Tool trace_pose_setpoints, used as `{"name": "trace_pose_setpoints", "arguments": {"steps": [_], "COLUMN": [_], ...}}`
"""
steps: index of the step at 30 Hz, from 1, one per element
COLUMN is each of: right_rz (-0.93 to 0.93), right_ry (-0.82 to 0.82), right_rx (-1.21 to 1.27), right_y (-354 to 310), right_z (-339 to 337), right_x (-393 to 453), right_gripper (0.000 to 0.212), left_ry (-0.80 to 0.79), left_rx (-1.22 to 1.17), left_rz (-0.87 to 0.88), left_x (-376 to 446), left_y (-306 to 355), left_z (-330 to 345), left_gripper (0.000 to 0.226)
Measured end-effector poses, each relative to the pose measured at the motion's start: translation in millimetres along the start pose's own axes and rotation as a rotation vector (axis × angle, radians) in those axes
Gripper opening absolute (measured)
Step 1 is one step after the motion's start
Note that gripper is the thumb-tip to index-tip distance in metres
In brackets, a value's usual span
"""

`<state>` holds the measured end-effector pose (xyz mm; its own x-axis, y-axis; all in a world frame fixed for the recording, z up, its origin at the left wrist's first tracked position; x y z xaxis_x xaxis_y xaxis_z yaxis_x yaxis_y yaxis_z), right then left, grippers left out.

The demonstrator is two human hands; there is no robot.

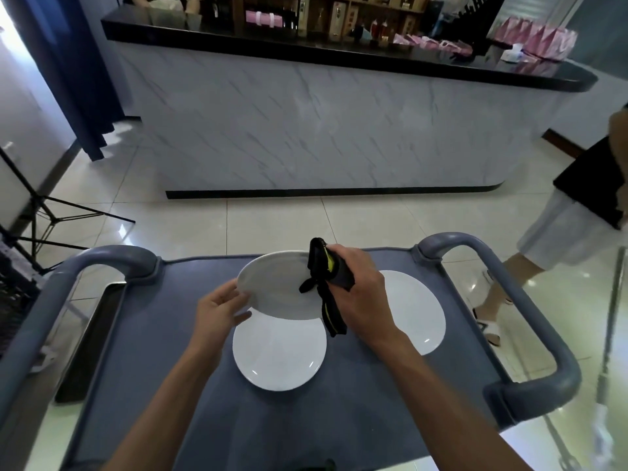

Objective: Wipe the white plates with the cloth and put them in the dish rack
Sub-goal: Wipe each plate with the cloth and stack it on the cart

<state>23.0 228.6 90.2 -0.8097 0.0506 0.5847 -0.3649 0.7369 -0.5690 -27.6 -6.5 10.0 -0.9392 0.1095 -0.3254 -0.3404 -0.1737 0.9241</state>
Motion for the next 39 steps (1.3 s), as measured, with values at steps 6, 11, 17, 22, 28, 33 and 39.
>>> {"name": "trace_pose_setpoints", "arguments": {"steps": [6,11,17,22,28,33,39], "right_rz": [-0.054,-0.217,-0.368,-0.403,-0.447,-0.448,-0.355], "right_ry": [0.013,0.039,0.034,-0.003,-0.076,-0.183,-0.263], "right_rx": [-0.088,-0.167,-0.207,-0.223,-0.210,-0.231,-0.156], "right_y": [6.4,6.9,12.4,19.4,16.5,25.3,27.9], "right_z": [-4.4,0.2,11.0,10.8,2.2,-3.9,5.5], "right_x": [-8.4,-17.7,-36.2,-50.0,-57.7,-64.4,-61.9], "right_gripper": [0.057,0.043,0.041,0.035,0.024,0.032,0.046], "left_ry": [0.057,-0.134,-0.108,-0.098,-0.086,-0.091,-0.093], "left_rx": [-0.262,-0.350,-0.327,-0.313,-0.524,-0.589,-0.445], "left_rz": [-0.341,-0.509,-0.533,-0.545,-0.544,-0.540,-0.312], "left_x": [-16.9,-21.5,-20.1,-20.2,-25.6,-19.3,-13.5], "left_y": [-13.3,1.9,4.1,-1.8,-1.5,3.0,7.1], "left_z": [2.4,23.5,37.4,39.1,44.6,38.9,38.5], "left_gripper": [0.035,0.066,0.070,0.043,0.023,0.027,0.024]}}
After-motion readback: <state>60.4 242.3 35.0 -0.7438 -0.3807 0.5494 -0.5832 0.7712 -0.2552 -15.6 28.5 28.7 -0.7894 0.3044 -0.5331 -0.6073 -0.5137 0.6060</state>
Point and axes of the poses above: each hand's wrist, its own x-axis towards the middle knuckle, its own z-axis out of the palm, y = z × x, the point moved 1 cm from there along x, towards the middle knuckle, and after that the axes turned 4 degrees about -z, right-handed, at the moved point
